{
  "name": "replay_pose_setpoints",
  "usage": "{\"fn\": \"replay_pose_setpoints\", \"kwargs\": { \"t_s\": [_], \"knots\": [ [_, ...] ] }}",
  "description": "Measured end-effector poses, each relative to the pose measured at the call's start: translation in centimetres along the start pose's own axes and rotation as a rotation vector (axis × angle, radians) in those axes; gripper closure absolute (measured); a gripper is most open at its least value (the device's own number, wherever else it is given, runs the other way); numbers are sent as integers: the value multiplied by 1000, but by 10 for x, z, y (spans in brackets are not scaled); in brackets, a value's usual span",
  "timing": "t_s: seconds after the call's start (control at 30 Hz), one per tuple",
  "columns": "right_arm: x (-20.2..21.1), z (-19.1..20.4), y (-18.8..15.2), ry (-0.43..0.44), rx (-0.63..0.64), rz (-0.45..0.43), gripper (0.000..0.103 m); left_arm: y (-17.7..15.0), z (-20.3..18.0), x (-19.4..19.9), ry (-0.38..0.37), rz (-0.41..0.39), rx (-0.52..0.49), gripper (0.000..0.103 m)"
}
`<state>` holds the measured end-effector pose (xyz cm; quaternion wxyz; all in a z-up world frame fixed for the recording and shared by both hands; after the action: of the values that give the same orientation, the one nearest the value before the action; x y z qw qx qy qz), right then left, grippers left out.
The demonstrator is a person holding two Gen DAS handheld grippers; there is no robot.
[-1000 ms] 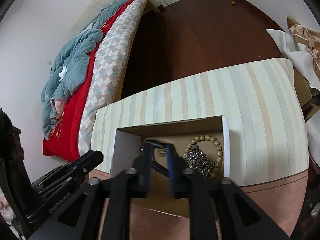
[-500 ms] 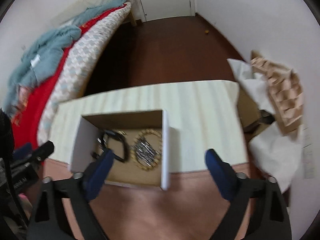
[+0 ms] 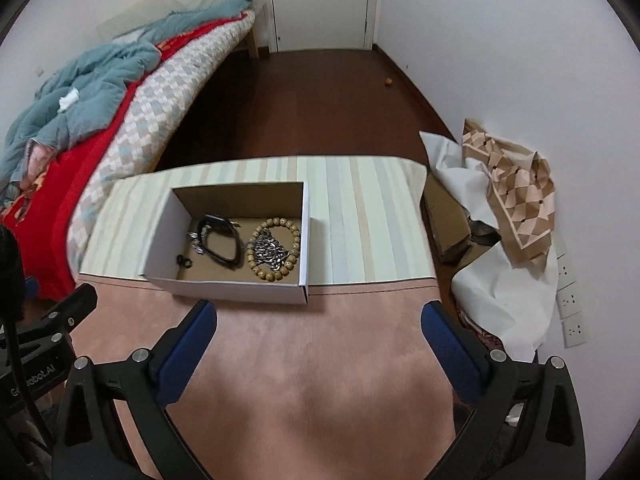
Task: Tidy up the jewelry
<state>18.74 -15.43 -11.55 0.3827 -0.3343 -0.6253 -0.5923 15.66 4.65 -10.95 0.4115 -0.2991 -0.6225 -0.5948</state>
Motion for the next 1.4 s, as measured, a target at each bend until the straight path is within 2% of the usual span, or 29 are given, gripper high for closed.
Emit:
{"fn": "replay_pose_setpoints", "kwargs": {
  "t_s": [0.4,0.6,0.8,1.1,1.3,1.4],
  "knots": [
    [141,-7,-29,4,1,-156,0,-25,6,128,-29,-124,21,7],
    [207,-8,-43,10,19,-225,0,-39,9,174,-31,-159,33,7],
    [255,-9,-51,9,24,-282,0,-44,11,211,-40,-195,33,7],
    [278,-14,-53,21,22,-279,0,-48,11,227,-50,-199,39,7],
    [264,-14,-41,2,28,-264,0,-38,6,214,-24,-196,42,7],
    [253,-16,-30,-6,22,-263,0,-28,4,204,-20,-192,37,2]
  ]
}}
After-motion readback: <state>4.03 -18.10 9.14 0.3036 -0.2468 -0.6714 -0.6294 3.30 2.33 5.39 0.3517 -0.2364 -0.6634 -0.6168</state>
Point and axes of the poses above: each gripper's, at about its wrist camera, not at the fingertips, and x roughly against the way its jaws point, z to its left, y to its top, the point moved 3 cm from there along -x, roughly the way its jaws point, and after that the axes turned 2 degrees about z, right-handed, at the moved point
